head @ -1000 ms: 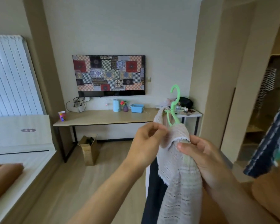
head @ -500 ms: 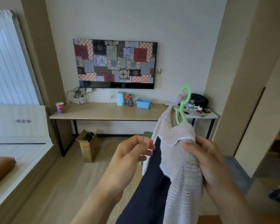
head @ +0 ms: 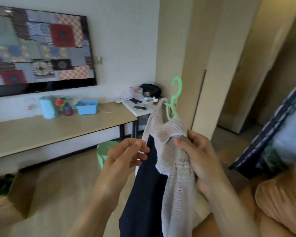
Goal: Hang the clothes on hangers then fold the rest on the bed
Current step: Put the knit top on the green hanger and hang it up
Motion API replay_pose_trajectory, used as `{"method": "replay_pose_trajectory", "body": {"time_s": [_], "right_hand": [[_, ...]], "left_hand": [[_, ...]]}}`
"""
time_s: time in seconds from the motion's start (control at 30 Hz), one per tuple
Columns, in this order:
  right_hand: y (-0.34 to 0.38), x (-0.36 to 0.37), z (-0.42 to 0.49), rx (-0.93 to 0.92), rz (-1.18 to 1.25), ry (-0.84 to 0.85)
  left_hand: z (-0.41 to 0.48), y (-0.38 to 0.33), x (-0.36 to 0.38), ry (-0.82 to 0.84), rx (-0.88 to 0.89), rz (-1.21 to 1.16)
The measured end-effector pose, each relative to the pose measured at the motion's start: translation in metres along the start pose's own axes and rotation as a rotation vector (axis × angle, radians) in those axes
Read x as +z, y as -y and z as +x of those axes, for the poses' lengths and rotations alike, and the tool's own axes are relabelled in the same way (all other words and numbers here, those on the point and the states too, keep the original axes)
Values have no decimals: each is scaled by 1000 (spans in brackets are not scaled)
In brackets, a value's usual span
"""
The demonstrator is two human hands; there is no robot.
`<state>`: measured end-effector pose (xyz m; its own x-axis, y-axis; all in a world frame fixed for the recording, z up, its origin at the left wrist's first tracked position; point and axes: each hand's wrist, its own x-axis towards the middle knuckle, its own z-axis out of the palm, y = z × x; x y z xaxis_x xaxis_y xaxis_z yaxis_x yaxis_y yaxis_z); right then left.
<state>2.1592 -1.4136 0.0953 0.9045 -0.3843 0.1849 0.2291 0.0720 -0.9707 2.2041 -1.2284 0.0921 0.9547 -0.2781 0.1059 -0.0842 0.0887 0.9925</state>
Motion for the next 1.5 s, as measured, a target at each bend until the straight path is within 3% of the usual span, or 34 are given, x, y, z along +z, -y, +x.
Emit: {"method": "replay_pose_trajectory", "body": {"time_s": [0.3,0.67,1.07,1.3,1.5], "right_hand": [[-38,-1,134,-56,-18,-228],[-83,-82,324,-81,-207,-334],[-102,-197,528,-92,-421,-597],[-108,-262,661,-84,-384,-748],[-90,-337,761,-132,-449,-848]], "left_hand": [[169,28,27,217,-31,-41],[380,67,123,401,-18,-5],[610,125,251,590,-124,-146],[767,149,349,799,-183,-211],[871,148,445,926,-113,-200]]}}
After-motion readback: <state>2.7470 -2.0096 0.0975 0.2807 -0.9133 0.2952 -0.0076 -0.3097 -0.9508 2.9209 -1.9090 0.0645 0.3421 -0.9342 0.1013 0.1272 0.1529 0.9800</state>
